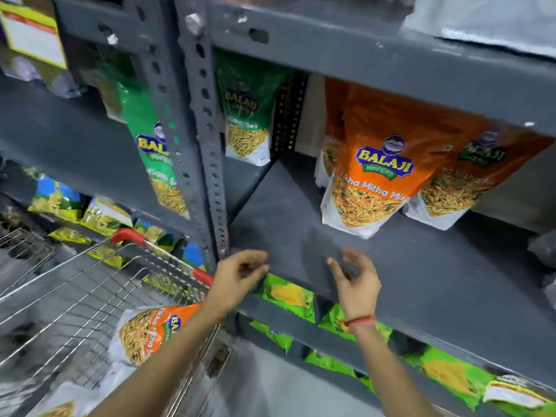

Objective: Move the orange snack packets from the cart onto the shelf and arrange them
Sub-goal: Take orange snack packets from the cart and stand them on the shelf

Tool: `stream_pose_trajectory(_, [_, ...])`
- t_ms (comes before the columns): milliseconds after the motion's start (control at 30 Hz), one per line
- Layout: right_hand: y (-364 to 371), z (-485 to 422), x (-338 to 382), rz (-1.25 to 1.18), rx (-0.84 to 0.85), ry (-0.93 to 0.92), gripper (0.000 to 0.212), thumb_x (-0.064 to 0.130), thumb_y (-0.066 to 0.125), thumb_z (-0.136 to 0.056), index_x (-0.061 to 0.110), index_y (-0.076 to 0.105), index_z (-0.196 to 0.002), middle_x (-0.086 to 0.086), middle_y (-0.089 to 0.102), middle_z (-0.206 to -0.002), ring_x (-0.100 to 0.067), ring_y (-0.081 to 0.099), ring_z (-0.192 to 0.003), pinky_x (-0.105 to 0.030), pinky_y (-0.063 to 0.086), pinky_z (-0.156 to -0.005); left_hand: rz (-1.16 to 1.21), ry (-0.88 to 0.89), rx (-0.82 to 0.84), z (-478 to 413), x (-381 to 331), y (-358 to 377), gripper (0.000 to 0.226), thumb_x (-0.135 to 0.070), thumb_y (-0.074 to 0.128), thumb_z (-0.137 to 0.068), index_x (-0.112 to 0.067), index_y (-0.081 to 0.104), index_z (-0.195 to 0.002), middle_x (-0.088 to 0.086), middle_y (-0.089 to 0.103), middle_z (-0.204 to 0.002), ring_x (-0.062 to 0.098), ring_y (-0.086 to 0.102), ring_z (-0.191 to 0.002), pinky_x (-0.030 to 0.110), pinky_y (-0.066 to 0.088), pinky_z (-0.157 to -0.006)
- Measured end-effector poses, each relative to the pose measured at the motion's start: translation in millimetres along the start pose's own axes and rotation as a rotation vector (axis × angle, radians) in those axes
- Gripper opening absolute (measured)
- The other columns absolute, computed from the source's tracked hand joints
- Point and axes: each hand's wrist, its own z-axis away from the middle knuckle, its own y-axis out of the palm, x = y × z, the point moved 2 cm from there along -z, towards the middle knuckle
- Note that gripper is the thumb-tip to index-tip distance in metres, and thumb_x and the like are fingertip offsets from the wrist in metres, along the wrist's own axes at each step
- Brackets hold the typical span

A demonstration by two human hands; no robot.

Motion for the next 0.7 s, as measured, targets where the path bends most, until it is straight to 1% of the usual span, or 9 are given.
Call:
stream_pose_trajectory(67, [34,28,11,0.022,0.153,-0.102,0.024,0.012,0.075,-0.075,0.018,0.064,-0.096,-0.002,0.066,-0.091,-0.009,0.061,-0.075,-0.003,0.045,-0.065,-0.040,-0.065,-0.090,24,30,-45,0.024,-0.007,0.069,-0.079,-0.030,0.064,-0.083,-0.034,0.067,-0.074,-0.011,0.061,-0.066,0.005,0.048,-0.063])
stream_pose_trajectory(133, [72,54,22,0.064,0.328,-0.186,0.022,0.020,0.072,-0.075,0.021,0.064,-0.095,0.008,0.060,-0.087,-0.013,0.064,-0.075,-0.017,0.052,-0.068,-0.085,-0.128,-0.189,47,61,-87,0.027,-0.006,0.068,-0.080,-0.032,0.062,-0.083,-0.026,0.068,-0.067,-0.005,0.062,-0.062,0.002,0.045,-0.059])
stream_pose_trajectory(200, [108,77,29,0.119,0.488,-0.221,0.022,0.024,0.068,-0.075,0.014,0.067,-0.095,0.002,0.063,-0.089,-0.022,0.066,-0.081,-0.030,0.055,-0.071,-0.152,-0.206,-0.233,67,93,-119,0.021,-0.008,0.068,-0.080,-0.025,0.064,-0.091,-0.017,0.066,-0.079,0.007,0.062,-0.071,-0.002,0.040,-0.059])
stream_pose_trajectory(267, [142,97,32,0.186,0.625,-0.250,0.020,0.020,0.068,-0.075,0.011,0.069,-0.093,-0.007,0.068,-0.092,-0.023,0.066,-0.084,-0.034,0.056,-0.072,-0.246,-0.298,-0.231,84,128,-147,0.026,-0.010,0.071,-0.078,-0.011,0.065,-0.104,-0.003,0.065,-0.092,0.015,0.060,-0.082,0.004,0.040,-0.062])
stream_pose_trajectory(400, [201,132,27,0.290,0.872,-0.275,0.021,0.010,0.071,-0.076,0.007,0.069,-0.096,-0.011,0.068,-0.099,-0.017,0.063,-0.086,-0.032,0.052,-0.083,-0.441,-0.435,-0.058,108,197,-180,0.064,-0.035,0.077,-0.065,-0.005,0.057,-0.118,0.018,0.061,-0.120,0.031,0.057,-0.111,0.035,0.043,-0.089])
stream_pose_trajectory(500, [240,153,19,0.420,1.028,-0.278,0.025,0.012,0.068,-0.078,0.005,0.067,-0.102,-0.014,0.066,-0.105,-0.025,0.061,-0.099,-0.030,0.044,-0.091,-0.626,-0.453,0.115,113,231,-191,0.079,-0.038,0.078,-0.067,-0.009,0.045,-0.132,0.019,0.049,-0.134,0.035,0.045,-0.123,0.038,0.036,-0.101])
stream_pose_trajectory(567, [262,166,12,0.536,1.118,-0.269,0.024,0.016,0.066,-0.080,0.008,0.065,-0.103,-0.012,0.066,-0.107,-0.027,0.061,-0.101,-0.033,0.048,-0.092,-0.716,-0.445,0.224,105,248,-192,0.091,-0.037,0.079,-0.066,-0.009,0.033,-0.140,0.020,0.039,-0.142,0.035,0.038,-0.131,0.039,0.032,-0.108])
stream_pose_trajectory(633, [273,177,6,0.689,1.156,-0.309,0.020,0.024,0.063,-0.082,0.012,0.064,-0.098,-0.009,0.068,-0.103,-0.027,0.061,-0.099,-0.037,0.051,-0.086,-0.774,-0.441,0.312,89,260,-189,0.099,-0.032,0.080,-0.066,-0.011,0.023,-0.144,0.020,0.029,-0.150,0.034,0.031,-0.136,0.043,0.030,-0.112])
stream_pose_trajectory(700, [276,181,7,0.792,1.113,-0.337,0.021,0.028,0.060,-0.084,0.013,0.063,-0.099,-0.007,0.069,-0.101,-0.026,0.061,-0.099,-0.033,0.049,-0.080,-0.812,-0.422,0.370,64,269,-186,0.103,-0.031,0.080,-0.065,-0.011,0.019,-0.145,0.018,0.025,-0.153,0.033,0.029,-0.138,0.046,0.031,-0.112])
